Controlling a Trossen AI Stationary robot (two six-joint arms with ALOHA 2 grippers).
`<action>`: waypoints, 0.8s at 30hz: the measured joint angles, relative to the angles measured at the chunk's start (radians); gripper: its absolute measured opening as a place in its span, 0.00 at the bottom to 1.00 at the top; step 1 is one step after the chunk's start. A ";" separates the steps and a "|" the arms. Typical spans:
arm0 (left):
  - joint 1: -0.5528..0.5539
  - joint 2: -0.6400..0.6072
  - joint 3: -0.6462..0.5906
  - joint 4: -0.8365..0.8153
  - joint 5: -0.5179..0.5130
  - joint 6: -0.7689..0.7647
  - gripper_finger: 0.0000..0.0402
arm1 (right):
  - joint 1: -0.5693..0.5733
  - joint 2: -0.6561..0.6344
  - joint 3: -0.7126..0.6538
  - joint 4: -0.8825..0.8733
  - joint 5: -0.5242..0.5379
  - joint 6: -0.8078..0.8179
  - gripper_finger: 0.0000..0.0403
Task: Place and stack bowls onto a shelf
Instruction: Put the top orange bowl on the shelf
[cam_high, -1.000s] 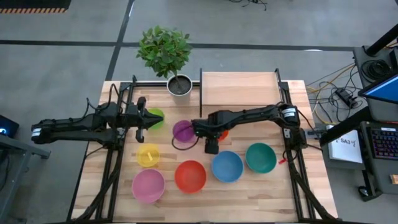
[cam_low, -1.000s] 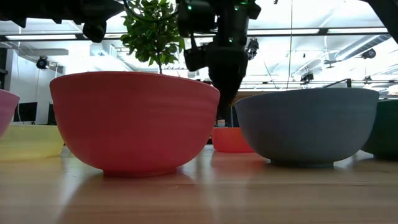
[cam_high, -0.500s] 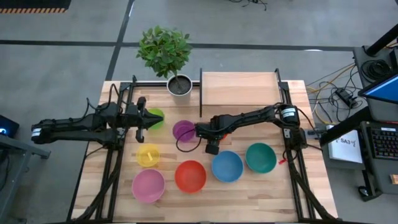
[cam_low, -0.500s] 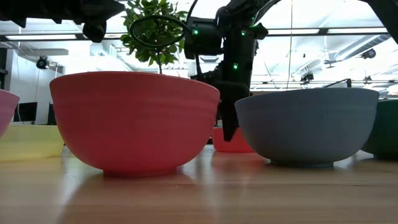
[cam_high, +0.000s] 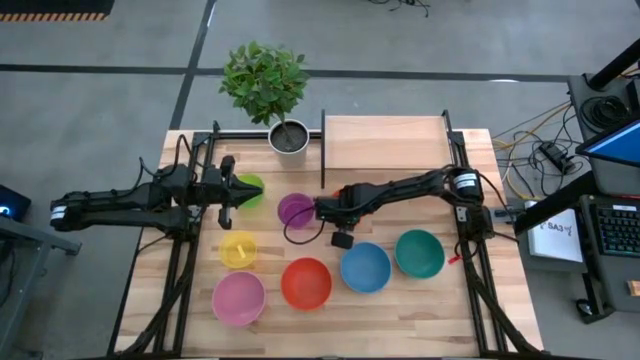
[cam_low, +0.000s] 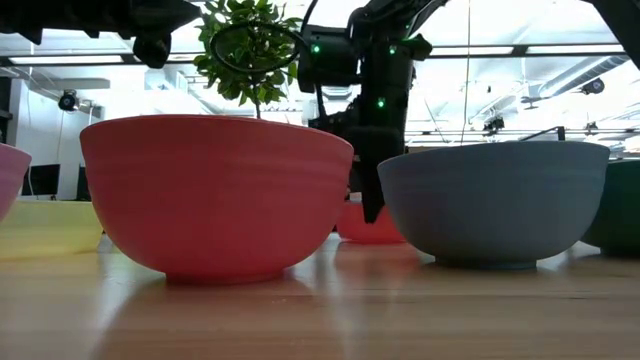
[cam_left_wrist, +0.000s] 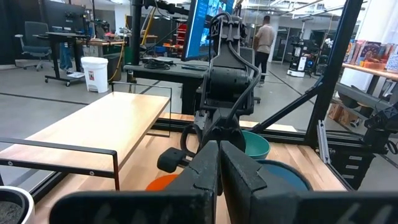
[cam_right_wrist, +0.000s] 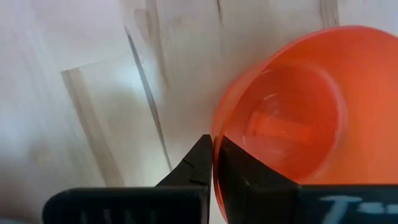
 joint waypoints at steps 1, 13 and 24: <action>0.000 0.000 0.000 0.000 0.000 0.000 0.00 | 0.000 -0.007 0.002 -0.008 -0.009 -0.001 0.02; 0.000 0.006 0.000 0.002 0.000 0.000 0.00 | 0.007 -0.142 0.076 -0.035 -0.186 -0.078 0.02; 0.000 0.007 0.000 0.001 0.000 0.000 0.00 | 0.020 -0.267 0.251 -0.075 -0.219 -0.195 0.02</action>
